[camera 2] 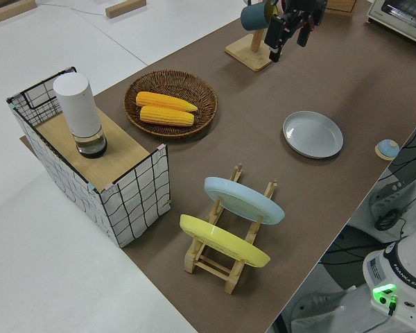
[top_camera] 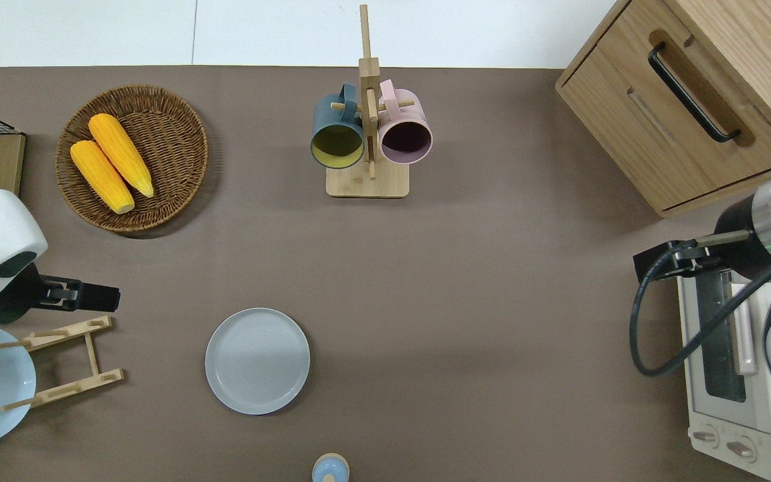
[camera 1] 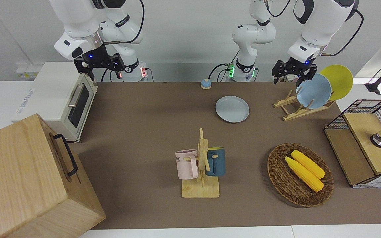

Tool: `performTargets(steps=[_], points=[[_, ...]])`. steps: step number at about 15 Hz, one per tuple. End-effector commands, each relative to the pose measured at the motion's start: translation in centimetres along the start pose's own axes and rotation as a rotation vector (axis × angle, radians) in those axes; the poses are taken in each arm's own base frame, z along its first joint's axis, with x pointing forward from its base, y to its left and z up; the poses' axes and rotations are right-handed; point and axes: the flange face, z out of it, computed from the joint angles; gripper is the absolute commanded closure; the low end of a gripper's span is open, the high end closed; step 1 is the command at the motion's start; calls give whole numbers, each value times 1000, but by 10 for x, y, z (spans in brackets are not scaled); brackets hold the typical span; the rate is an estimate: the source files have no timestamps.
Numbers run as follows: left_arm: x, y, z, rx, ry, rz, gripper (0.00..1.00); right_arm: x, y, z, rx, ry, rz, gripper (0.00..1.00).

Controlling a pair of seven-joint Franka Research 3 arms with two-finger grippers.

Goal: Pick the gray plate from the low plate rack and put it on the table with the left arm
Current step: 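Open the left gripper and withdraw it toward the rack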

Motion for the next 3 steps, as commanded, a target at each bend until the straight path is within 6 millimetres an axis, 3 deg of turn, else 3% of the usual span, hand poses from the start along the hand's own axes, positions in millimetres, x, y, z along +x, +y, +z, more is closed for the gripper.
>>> performTargets(steps=[1,3], points=[[2,4,-19,11,-5,-12,7,-2,2,-3,-6,-1,15,17],[2,4,-20,11,-3,-10,7,-2,2,-3,-7,-3,15,17]])
